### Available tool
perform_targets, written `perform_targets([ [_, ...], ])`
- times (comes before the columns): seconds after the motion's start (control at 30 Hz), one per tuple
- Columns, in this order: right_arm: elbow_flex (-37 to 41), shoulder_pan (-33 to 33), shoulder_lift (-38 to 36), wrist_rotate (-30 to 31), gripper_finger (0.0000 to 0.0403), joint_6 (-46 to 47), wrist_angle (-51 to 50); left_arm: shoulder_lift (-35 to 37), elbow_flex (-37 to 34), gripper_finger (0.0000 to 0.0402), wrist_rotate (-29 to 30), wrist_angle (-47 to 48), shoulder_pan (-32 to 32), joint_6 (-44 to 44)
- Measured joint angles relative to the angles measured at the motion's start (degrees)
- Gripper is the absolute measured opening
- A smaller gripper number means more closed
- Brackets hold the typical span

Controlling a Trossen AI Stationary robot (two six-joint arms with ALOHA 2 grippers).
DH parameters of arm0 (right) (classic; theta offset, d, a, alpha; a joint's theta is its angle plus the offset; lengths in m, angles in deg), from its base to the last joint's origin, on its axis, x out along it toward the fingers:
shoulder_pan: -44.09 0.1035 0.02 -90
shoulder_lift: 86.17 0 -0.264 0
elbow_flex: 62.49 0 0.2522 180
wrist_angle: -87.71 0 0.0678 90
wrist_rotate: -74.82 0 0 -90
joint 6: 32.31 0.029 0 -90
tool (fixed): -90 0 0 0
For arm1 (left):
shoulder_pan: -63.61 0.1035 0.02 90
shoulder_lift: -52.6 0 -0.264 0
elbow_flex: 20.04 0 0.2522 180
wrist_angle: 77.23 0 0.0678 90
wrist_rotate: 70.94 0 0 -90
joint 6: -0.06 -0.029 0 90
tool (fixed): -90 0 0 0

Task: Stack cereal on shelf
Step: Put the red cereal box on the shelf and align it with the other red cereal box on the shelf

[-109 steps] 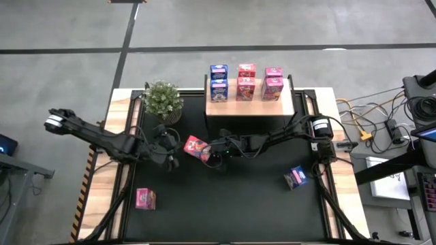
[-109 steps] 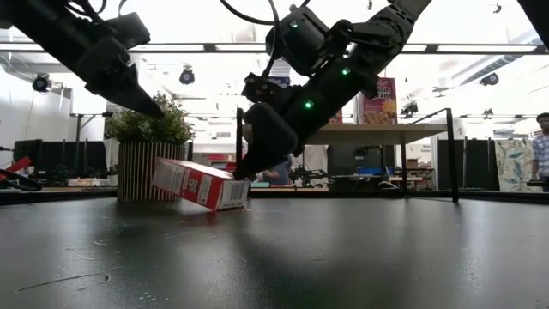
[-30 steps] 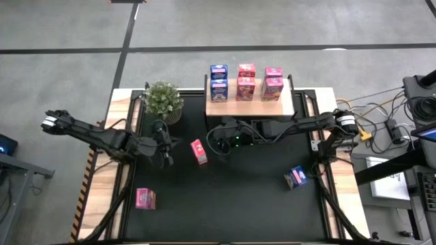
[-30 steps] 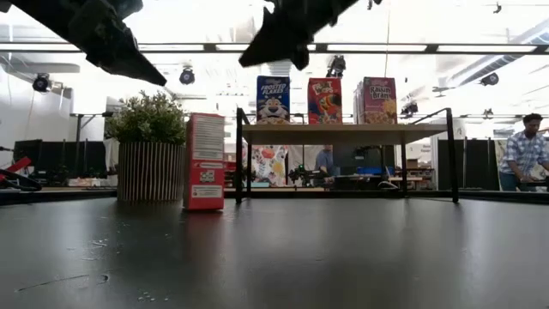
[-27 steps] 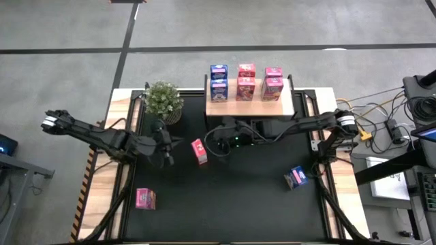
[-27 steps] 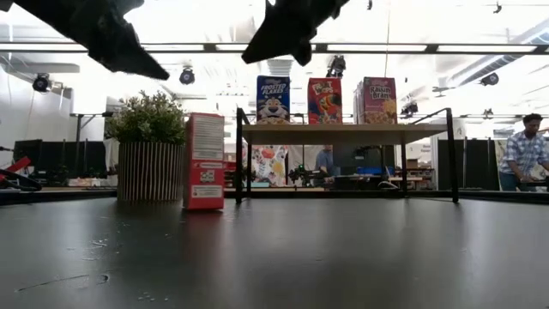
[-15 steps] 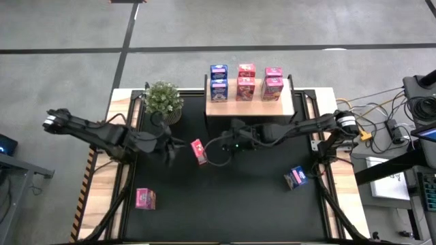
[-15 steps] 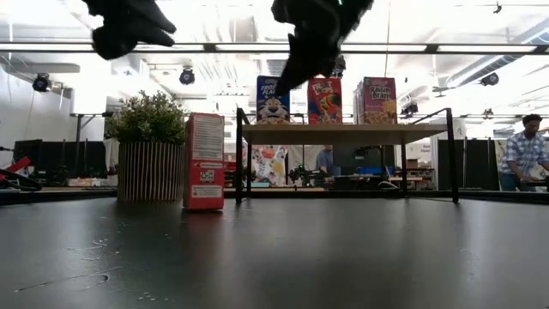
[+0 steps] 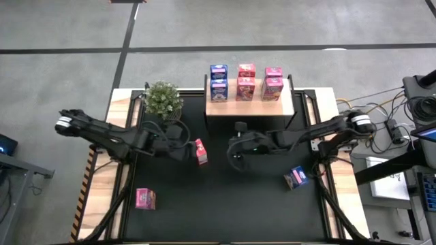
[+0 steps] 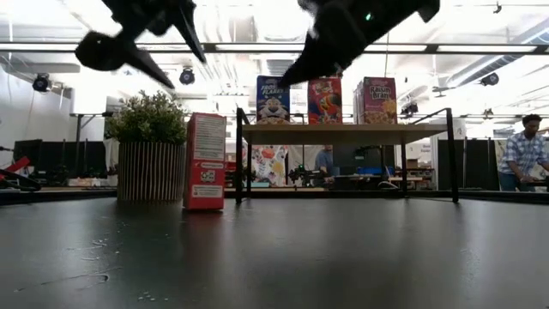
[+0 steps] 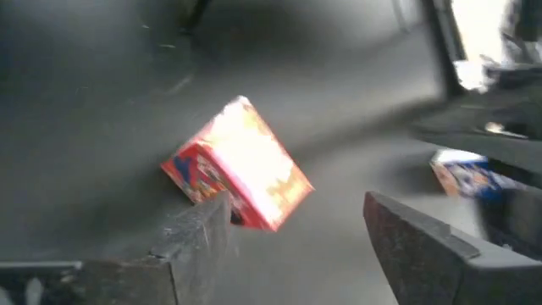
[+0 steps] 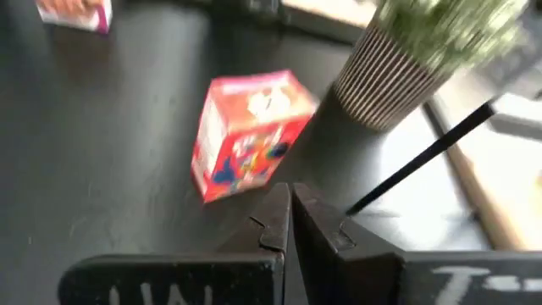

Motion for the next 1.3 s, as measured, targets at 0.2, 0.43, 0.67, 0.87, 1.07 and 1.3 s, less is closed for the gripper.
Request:
perform_targets([
  [0.2, 4.62, 0.07, -9.51, -0.12, 0.0009, -3.66, 6.41, -4.71, -0.04, 0.0263, 0.36, 0.37, 2.54, -0.51],
  [0.43, 9.76, 0.07, -15.79, -0.57, 0.0009, -3.93, 10.33, -5.91, 3.47, 0.0263, -2.07, -0.08, 1.97, -36.94],
  [0.67, 11.04, 0.07, -16.21, -0.61, 0.0009, -4.08, 10.72, -10.88, 14.75, 0.0263, -7.47, 11.52, 2.59, -84.34],
  [0.87, 11.15, 0.05, -16.06, -1.84, 0.0009, -4.09, 7.83, -16.45, 19.21, 0.0263, -9.29, 22.31, 3.46, -100.35],
  [1.07, 11.15, 0.06, -16.06, -5.13, 0.0009, -3.66, 4.34, -17.59, 18.01, 0.0262, -9.16, 21.73, 4.24, -116.07],
  [1.3, 11.15, 0.05, -16.06, -5.13, 0.0009, -2.11, 3.23, -17.17, 15.10, 0.0262, -11.68, 16.01, 7.30, -122.54],
])
